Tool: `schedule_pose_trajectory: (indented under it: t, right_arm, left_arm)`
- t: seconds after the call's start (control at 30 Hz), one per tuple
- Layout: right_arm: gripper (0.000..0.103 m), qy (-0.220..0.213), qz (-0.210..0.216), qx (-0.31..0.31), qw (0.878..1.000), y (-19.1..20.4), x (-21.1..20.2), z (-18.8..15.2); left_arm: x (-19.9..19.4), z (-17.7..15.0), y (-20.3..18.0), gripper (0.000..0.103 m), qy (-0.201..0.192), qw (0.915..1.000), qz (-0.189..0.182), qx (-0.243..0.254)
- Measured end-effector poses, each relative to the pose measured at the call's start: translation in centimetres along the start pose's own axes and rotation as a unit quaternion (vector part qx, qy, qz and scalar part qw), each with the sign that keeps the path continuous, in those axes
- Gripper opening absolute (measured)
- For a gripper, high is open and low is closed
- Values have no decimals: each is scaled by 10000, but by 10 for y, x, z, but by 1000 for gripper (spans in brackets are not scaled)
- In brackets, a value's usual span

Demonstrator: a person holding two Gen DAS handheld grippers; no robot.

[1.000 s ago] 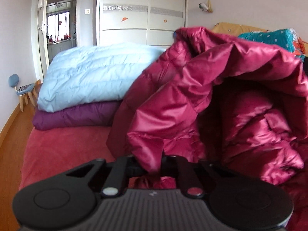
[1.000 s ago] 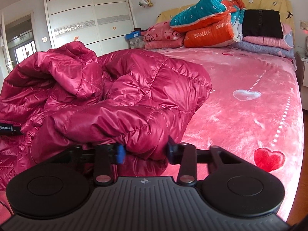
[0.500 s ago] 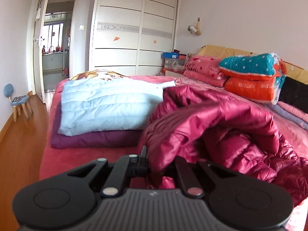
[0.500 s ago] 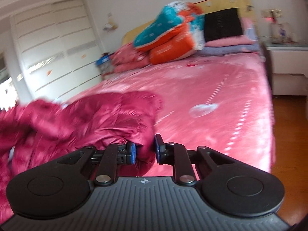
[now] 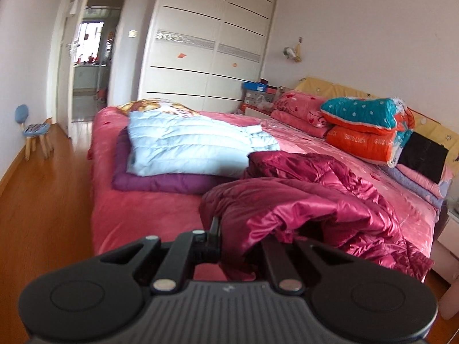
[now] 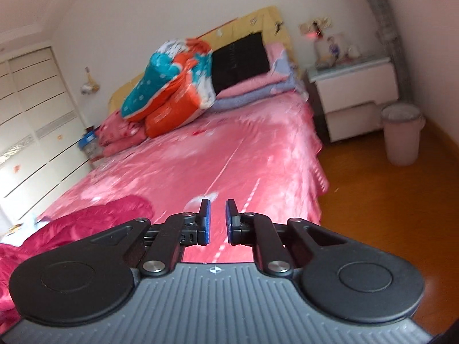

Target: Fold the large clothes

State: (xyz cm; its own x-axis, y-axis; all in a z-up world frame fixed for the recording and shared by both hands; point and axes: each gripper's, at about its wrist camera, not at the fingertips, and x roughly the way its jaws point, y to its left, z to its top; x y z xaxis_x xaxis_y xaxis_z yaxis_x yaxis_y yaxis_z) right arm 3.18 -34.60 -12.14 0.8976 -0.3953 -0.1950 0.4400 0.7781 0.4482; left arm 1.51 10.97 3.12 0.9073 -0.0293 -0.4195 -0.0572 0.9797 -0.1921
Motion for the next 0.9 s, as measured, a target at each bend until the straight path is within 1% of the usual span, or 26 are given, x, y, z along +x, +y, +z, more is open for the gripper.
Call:
schedule_pose_trajectory:
  t: [0.1,0.13,0.17,0.2,0.27,0.33,0.37,0.4,0.47,0.53,0.6,0.67,0.73,0.8,0.87,0.9]
  right_arm:
    - [22,256,252,-292,9989,6,-13,-16]
    - [25,407,318,-412,9978,19,-12,-29]
    - [34,535,436,-526,9962,23,-14,-34]
    - [49,655,539,-666,9942,30,-14,-39]
    - [68,835,729,-924,9895,42,-19,-50]
    - [71,1020,978,-1177,9829,54,-18,-56]
    - [78,1090,1050,-1314,9797,60,-19,-60]
    - [88,1147,1093,-1429,9770,64,-21,-62]
    - [99,1268,1196,-1564,9722,75,-25,-70]
    - [100,1402,1286,-1675,9674,79,-23,-74]
    - [101,1577,1219,-1748,9642,80,-21,-77]
    - [101,1829,1165,-1669,9618,79,-12,-86]
    - [101,2067,1110,-1462,9610,72,5,-94]
    - [101,2260,1016,-1224,9611,62,17,-100]
    - [101,2409,929,-1027,9606,53,30,-104]
    - [101,2430,918,-946,9610,49,32,-107]
  left_arm:
    - [-19,0,10,4,-48,9999,72,-80]
    - [-25,1,14,4,-80,9999,96,-94]
    - [-33,2,19,4,-118,9998,118,-122]
    - [-39,4,23,4,-170,9996,153,-154]
    - [-52,5,32,4,-281,9992,248,-169]
    - [-61,5,41,4,-328,9986,348,-203]
    - [-63,5,46,4,-317,9984,387,-251]
    - [-66,4,51,4,-301,9982,426,-294]
    - [-69,0,58,4,-292,9977,536,-289]
    - [-70,-7,67,4,-228,9974,629,-283]
    - [-64,-18,76,4,-50,9968,754,-260]
    - [-54,-30,78,6,147,9960,874,-68]
    - [-44,-42,83,12,397,9948,939,4]
    - [-37,-53,84,16,616,9941,892,73]
    - [-38,-57,80,26,680,9935,878,269]
    - [-42,-58,78,33,662,9935,850,360]
